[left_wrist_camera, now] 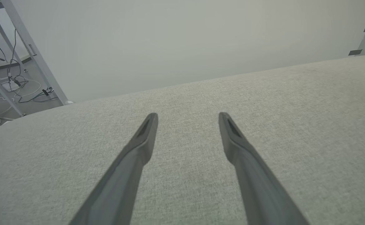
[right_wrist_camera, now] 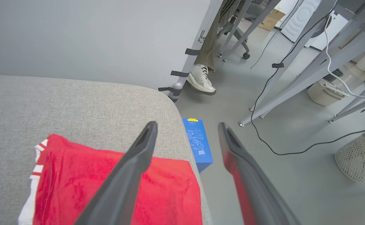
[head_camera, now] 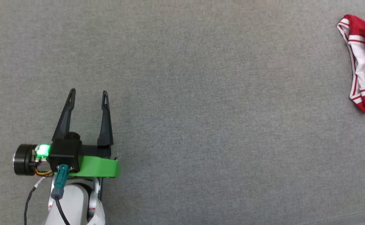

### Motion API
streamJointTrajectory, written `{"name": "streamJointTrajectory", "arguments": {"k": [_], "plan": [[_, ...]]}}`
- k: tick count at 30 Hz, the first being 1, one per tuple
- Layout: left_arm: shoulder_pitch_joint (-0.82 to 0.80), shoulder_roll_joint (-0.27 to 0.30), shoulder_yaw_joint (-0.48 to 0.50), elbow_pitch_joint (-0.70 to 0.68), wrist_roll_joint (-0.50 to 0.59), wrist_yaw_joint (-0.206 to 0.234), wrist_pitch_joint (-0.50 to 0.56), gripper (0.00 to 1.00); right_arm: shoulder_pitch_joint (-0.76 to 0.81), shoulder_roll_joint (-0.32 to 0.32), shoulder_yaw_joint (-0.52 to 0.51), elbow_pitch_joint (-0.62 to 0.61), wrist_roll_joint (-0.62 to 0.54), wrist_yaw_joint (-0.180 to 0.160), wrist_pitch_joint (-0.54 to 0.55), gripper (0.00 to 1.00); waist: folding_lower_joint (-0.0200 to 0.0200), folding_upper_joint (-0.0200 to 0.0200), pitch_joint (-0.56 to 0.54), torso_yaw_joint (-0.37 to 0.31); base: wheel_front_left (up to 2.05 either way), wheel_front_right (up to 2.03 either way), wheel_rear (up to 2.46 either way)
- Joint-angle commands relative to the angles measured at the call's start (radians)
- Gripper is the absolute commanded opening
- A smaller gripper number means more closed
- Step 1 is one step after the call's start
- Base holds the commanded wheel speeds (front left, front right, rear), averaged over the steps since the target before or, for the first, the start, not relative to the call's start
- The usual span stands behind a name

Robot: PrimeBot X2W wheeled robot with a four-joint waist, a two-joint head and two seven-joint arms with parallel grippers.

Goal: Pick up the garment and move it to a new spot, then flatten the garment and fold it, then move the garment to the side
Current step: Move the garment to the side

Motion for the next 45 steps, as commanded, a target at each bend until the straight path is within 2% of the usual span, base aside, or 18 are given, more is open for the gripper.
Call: {"name": "streamJointTrajectory", "arguments": {"k": [1,7,10,14,18,22,26,29,35,45], "plan": [[0.018,-0.004,0.003,0.005,-0.008,0.008,-0.006,1.00,0.017,0.007,-0.005,-0.008,-0.006,-0.001,-0.042,1.00,-0.0001,0.0000,-0.045,0.021,0.00,0.00,0.00],[0.053,-0.018,0.010,0.027,-0.022,0.011,-0.006,1.00,0.040,0.050,-0.077,-0.093,-0.066,-0.001,-0.116,1.00,-0.0001,0.0000,-0.108,0.047,0.00,0.00,0.00],[0.069,-0.027,0.009,0.037,-0.026,0.009,-0.006,1.00,0.088,0.092,-0.186,-0.233,-0.142,-0.001,-0.117,1.00,-0.0001,0.0000,-0.141,0.066,0.00,0.00,0.00],[0.088,-0.039,0.013,0.050,-0.035,0.007,-0.006,1.00,0.221,0.207,-0.339,-0.428,-0.273,-0.001,-0.117,1.00,-0.0001,0.0000,-0.188,0.095,0.00,0.00,0.00],[0.106,-0.049,0.018,0.063,-0.040,0.004,-0.006,1.00,0.362,0.333,-0.431,-0.598,-0.378,-0.001,-0.117,1.00,-0.0001,0.0000,-0.226,0.124,0.00,0.00,0.00],[0.122,-0.056,0.025,0.077,-0.043,-0.001,-0.006,1.00,0.480,0.440,-0.466,-0.736,-0.448,-0.001,-0.118,1.00,-0.0001,0.0000,-0.259,0.150,0.00,0.00,0.00],[0.139,-0.062,0.034,0.089,-0.044,-0.003,-0.006,1.00,0.596,0.533,-0.459,-0.839,-0.502,-0.001,-0.118,1.00,-0.0001,0.0000,-0.286,0.167,0.00,0.00,0.00],[0.150,-0.066,0.038,0.096,-0.044,-0.007,-0.006,1.00,0.679,0.594,-0.461,-0.881,-0.519,-0.001,-0.118,1.00,-0.0001,0.0000,-0.305,0.176,0.00,0.00,0.00],[0.171,-0.073,0.043,0.104,-0.040,-0.014,-0.006,1.00,0.841,0.707,-0.457,-0.885,-0.523,-0.001,-0.118,1.00,-0.0001,0.0000,-0.337,0.184,0.00,0.00,0.00],[0.202,-0.081,0.042,0.100,-0.048,-0.049,-0.006,1.00,0.996,0.772,-0.453,-0.896,-0.503,-0.001,-0.118,1.00,-0.0001,0.0000,-0.379,0.168,0.00,0.00,0.00]]}}
